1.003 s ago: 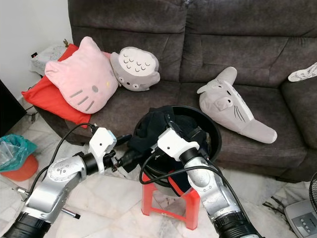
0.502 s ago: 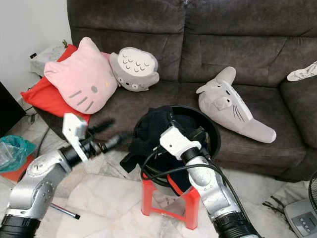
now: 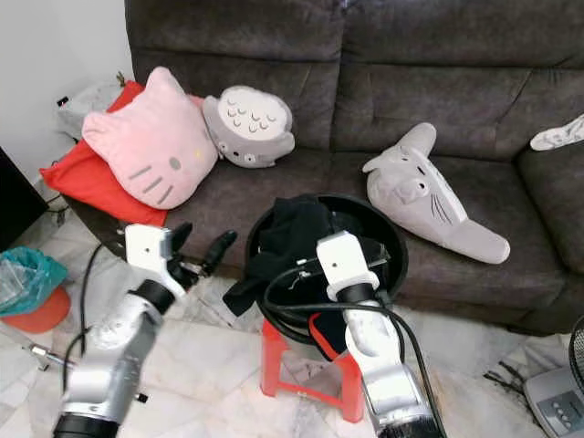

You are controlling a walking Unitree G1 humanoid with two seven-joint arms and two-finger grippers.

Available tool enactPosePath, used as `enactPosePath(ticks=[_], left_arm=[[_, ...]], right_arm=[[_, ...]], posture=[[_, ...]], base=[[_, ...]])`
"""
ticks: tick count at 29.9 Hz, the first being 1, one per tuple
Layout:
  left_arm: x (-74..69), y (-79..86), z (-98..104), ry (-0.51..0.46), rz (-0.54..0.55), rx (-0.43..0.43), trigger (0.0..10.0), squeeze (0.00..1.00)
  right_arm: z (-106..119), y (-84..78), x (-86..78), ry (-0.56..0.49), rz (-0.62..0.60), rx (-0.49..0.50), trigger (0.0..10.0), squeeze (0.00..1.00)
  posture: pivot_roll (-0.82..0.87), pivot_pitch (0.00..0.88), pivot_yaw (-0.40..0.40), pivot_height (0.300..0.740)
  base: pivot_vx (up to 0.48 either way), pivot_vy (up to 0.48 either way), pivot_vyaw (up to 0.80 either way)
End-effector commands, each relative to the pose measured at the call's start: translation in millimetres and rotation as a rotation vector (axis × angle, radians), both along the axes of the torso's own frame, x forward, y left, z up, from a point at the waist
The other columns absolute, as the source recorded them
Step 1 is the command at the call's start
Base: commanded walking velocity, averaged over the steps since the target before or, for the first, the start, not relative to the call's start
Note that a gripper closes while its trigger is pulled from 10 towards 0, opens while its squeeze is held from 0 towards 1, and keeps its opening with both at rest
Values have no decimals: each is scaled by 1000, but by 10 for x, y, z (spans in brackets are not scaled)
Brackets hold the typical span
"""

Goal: Hang hanger

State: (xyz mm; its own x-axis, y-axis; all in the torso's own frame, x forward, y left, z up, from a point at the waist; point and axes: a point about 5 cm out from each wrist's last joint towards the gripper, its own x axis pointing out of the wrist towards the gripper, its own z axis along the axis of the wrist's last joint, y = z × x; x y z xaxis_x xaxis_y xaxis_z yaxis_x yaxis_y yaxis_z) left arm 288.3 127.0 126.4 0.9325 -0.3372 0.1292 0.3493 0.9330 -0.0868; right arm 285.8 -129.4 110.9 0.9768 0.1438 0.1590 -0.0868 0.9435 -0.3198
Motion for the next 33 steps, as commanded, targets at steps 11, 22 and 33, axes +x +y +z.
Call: enactPosePath(ticks=[11,22,33], left_arm=[[6,-112,30,-75,6,82,10000,0],[5,-154,65,-98,1,55,10000,0],[2,-169,81,-103,-4,37,10000,0]], right_arm=[[75,117,-54,-27,2,49,10000,0],[131,104,1,-36,-40,82,10000,0],[146,102,18,-38,-37,71,10000,0]], posture=[[-101,0,57,740],[-103,0,58,740],[-97,0,52,740]], base=[[0,0,0],[0,0,0],[0,0,0]])
